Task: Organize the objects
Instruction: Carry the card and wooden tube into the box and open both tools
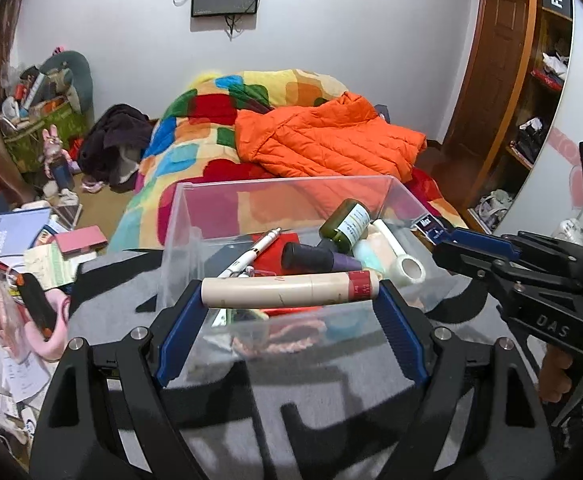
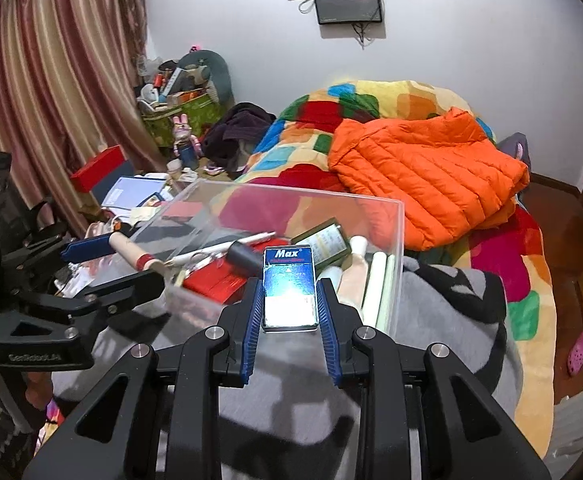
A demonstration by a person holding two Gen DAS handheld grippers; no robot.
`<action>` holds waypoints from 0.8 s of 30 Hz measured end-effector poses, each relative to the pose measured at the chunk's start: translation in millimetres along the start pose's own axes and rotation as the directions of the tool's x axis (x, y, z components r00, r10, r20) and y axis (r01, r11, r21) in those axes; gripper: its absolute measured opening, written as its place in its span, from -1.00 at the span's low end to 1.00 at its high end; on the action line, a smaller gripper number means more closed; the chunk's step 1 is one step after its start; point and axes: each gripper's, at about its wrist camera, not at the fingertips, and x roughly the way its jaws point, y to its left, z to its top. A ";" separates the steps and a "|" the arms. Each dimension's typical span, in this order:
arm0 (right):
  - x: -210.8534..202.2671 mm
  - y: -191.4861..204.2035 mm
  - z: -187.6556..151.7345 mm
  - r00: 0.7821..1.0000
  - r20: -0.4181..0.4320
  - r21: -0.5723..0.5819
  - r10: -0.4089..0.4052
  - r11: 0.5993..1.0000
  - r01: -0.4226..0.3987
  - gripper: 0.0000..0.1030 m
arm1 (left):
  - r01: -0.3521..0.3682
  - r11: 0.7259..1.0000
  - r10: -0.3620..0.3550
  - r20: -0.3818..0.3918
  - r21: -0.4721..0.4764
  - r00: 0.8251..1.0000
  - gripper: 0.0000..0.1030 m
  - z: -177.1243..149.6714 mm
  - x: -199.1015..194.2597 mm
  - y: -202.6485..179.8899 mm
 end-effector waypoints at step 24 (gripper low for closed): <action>13.2 2.1 -0.7 0.999 -0.048 -0.003 0.006 1.000 -0.006 -0.41 | 0.044 0.999 -0.045 -0.030 -0.015 0.999 0.65 -1.2 13.3 7.1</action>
